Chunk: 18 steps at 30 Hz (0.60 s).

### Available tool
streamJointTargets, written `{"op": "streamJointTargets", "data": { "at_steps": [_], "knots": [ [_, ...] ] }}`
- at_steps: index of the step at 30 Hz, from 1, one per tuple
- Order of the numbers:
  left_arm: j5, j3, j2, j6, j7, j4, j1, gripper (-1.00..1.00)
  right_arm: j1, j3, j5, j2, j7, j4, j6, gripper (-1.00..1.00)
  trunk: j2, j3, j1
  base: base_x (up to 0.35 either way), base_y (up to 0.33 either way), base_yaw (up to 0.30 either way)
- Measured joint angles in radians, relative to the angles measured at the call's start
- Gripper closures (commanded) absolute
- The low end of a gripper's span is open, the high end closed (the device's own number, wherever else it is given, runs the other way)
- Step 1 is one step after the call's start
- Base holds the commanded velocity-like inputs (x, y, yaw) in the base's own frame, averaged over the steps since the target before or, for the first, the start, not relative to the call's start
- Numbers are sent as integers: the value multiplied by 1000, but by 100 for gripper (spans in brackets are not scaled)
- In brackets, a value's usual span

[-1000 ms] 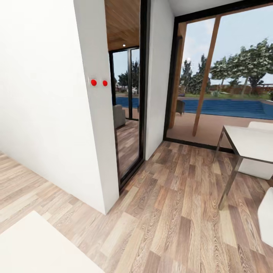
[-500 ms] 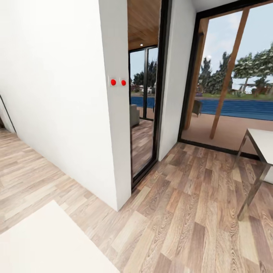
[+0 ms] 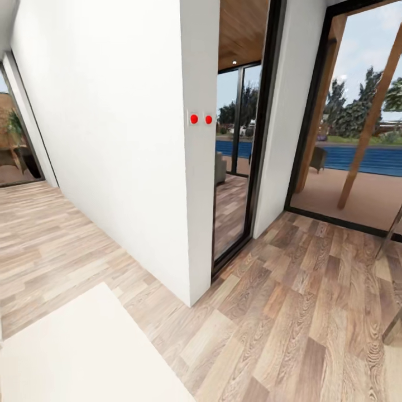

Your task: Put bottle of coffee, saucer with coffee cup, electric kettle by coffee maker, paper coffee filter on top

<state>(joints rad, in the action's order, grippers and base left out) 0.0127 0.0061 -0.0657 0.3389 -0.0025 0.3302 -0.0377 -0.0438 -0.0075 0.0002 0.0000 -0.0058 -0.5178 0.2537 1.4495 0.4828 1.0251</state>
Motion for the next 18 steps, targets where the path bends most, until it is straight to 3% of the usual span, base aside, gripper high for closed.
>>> {"op": "streamJointTargets", "data": {
  "at_steps": [4, 9, 15, 18],
  "knots": [
    [9, 0, 9, 7, -7, 91, -22, -100, -11, -1, 0, 0, 0, -64, 5, -100, 0, 3, 0, 0, 0, 253],
    [14, 2, 3, 11, -10, 109, -42, -100, -17, -19, 2, -13, 0, -74, 6, -100, 0, 7, 0, 0, 0, 252],
    [109, 53, -5, 14, -2, 106, -31, -100, -17, -31, 5, -22, 0, -27, 5, -100, 0, 13, 0, 0, 0, 228],
    [115, 55, -6, 14, -2, 103, -32, -100, -17, -31, 5, -22, 0, -23, 6, -100, 0, 17, 0, 0, 0, 217]
  ]
}}
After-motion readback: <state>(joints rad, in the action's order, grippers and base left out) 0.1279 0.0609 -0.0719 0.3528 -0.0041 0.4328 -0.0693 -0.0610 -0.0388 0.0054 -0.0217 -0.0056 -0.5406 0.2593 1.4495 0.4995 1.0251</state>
